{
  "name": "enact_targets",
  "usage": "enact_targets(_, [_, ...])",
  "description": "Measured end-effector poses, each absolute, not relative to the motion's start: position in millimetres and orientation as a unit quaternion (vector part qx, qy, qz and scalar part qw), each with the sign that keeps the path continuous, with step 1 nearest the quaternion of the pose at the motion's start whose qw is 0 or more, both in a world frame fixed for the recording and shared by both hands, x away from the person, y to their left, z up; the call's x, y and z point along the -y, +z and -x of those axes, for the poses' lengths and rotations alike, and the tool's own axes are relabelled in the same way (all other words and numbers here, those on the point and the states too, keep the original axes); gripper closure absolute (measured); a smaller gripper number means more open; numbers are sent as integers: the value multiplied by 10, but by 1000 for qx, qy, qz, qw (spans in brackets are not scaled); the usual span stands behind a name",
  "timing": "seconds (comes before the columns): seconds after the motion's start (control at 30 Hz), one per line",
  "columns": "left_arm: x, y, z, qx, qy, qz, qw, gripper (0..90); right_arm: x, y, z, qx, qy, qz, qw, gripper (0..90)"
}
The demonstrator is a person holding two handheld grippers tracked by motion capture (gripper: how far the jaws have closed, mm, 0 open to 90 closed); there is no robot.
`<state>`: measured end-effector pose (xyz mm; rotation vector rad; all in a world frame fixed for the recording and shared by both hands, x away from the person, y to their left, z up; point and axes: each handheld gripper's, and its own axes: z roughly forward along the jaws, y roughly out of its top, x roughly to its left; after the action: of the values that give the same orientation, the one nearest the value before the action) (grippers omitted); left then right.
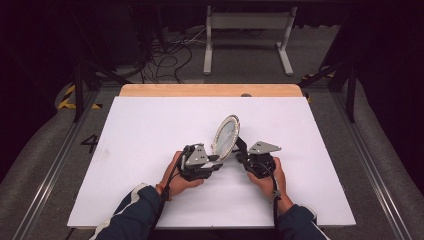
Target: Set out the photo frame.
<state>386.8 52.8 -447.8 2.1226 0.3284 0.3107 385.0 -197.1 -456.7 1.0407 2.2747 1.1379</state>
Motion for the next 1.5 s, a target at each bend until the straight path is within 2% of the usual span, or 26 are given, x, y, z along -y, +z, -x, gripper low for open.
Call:
enact_targets(0.33, [-688,-4413,-3798,-136,133,-877,441,537,1916,-4512,-3732,-813,426,-349,190,772])
enact_targets(0.6, [-887,-4389,-3742,-155,151,-879,424,375,1838,-4451,-3642,-811,449,-332,173,566])
enact_targets(0.73, [-1003,-4412,-3697,-175,159,-875,422,305,1774,-4437,-3620,-808,453,-336,172,504])
enact_targets(0.9, [-1103,-4444,-3642,-195,161,-872,418,225,1699,-4425,-3603,-808,454,-332,177,474])
enact_targets(1.13, [-1283,-4481,-3496,-211,156,-868,422,177,1627,-4401,-3658,-795,464,-350,175,385])
enact_targets(1.5, [-1522,-4567,-3331,-237,158,-869,404,172,1483,-4410,-3745,-787,472,-361,167,346])
